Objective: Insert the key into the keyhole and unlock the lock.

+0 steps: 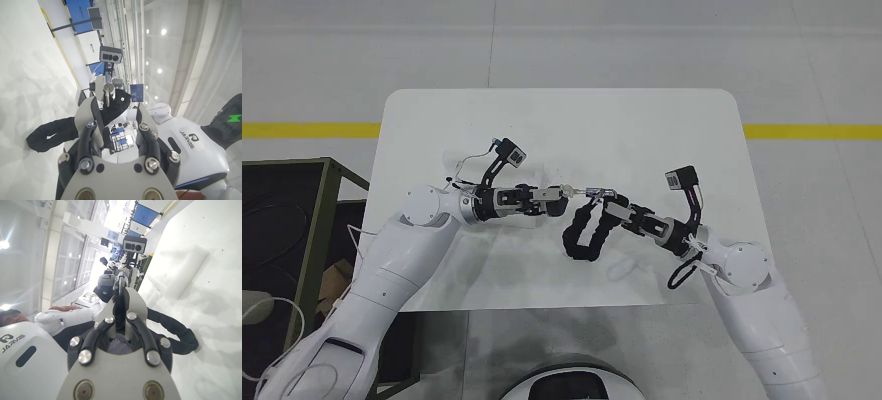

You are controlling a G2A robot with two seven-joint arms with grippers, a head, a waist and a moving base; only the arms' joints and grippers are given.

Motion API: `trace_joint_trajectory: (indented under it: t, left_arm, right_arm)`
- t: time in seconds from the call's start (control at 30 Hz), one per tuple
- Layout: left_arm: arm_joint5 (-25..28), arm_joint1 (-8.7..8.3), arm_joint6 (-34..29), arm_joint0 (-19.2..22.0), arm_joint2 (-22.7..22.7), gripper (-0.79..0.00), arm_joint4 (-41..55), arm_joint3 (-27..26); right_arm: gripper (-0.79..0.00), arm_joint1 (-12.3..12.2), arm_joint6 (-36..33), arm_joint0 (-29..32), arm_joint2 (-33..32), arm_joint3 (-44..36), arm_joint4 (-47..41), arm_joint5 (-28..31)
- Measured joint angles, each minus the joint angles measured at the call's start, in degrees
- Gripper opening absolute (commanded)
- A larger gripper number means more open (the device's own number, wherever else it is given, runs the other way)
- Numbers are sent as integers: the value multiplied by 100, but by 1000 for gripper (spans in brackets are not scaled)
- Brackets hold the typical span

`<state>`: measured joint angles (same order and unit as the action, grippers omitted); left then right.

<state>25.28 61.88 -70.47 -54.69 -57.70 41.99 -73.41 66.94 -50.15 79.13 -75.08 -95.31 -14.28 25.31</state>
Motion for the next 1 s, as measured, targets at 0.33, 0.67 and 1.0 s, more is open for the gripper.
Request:
trace_joint_trajectory:
  t: [0.33,0.67,1.0]
  left_arm:
    - [-120,126,-23,-41,-178,-785,-172,60]
    - [-147,205,-112,-98,-367,-785,-555,-61]
    - [-216,213,-142,-126,-420,-785,-771,-63]
  right_arm:
    - [-785,19,19,2,57,-42,81,6]
    - [-785,16,117,21,17,-149,489,46]
    - [-785,5,98,23,-20,-199,679,21]
